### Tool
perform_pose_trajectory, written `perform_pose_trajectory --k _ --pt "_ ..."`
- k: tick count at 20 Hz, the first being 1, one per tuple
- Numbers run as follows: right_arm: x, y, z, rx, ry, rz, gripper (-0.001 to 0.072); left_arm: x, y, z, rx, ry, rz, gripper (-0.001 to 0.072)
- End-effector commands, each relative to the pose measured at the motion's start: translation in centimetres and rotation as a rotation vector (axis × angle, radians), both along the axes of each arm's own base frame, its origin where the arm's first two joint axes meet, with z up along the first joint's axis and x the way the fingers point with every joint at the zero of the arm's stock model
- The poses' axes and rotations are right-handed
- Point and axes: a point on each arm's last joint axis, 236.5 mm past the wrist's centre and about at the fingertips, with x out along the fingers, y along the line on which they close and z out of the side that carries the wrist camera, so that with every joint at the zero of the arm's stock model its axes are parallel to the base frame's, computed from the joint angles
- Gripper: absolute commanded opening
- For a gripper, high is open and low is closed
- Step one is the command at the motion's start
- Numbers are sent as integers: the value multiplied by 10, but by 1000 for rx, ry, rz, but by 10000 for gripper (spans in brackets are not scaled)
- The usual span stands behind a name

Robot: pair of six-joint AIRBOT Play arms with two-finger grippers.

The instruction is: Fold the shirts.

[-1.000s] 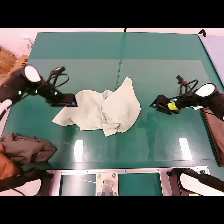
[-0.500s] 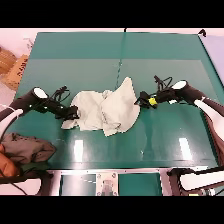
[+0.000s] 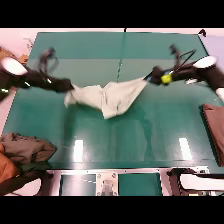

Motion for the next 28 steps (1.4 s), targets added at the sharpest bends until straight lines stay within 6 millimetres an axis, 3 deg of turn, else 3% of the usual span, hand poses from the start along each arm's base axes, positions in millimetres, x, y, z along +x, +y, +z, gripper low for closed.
perform_pose_trajectory --k 1,4,7,9,11,12,14,16,19,22,24,26,28 --pt "-22 -43 123 -9 -258 -146 11 -15 31 134 118 -324 69 26" --pt "-70 -68 209 -47 -472 -251 11 -51 47 234 146 -561 131 26" --pt "-129 -60 276 -96 -673 -276 12 -99 43 325 90 -794 143 26" --pt "-163 -48 304 -128 -789 -269 12 -122 42 361 78 -883 138 26" --pt "-184 -43 317 -169 -862 -262 12 -129 42 371 76 -909 137 26" --pt "-187 -43 316 -178 -863 -262 12 -126 41 365 83 -888 131 26" --pt "-183 -41 300 -177 -813 -241 12 -117 38 341 98 -804 103 26" --pt "-164 -47 262 -152 -705 -239 12 -97 31 305 92 -696 75 27" --pt "-127 -57 159 -113 -460 -223 12 -60 11 218 43 -478 -4 27" --pt "-94 -51 34 -80 -216 -204 12 -21 -9 121 -54 -280 -29 27" --pt "-72 -50 -38 -99 -104 -222 12 7 -16 55 -110 -185 -2 27" --pt "-45 -61 -93 -123 -14 -279 12 31 -21 0 -170 -88 47 27" --pt "-21 -73 -128 -139 45 -314 12 47 -27 -38 -215 -9 66 27"
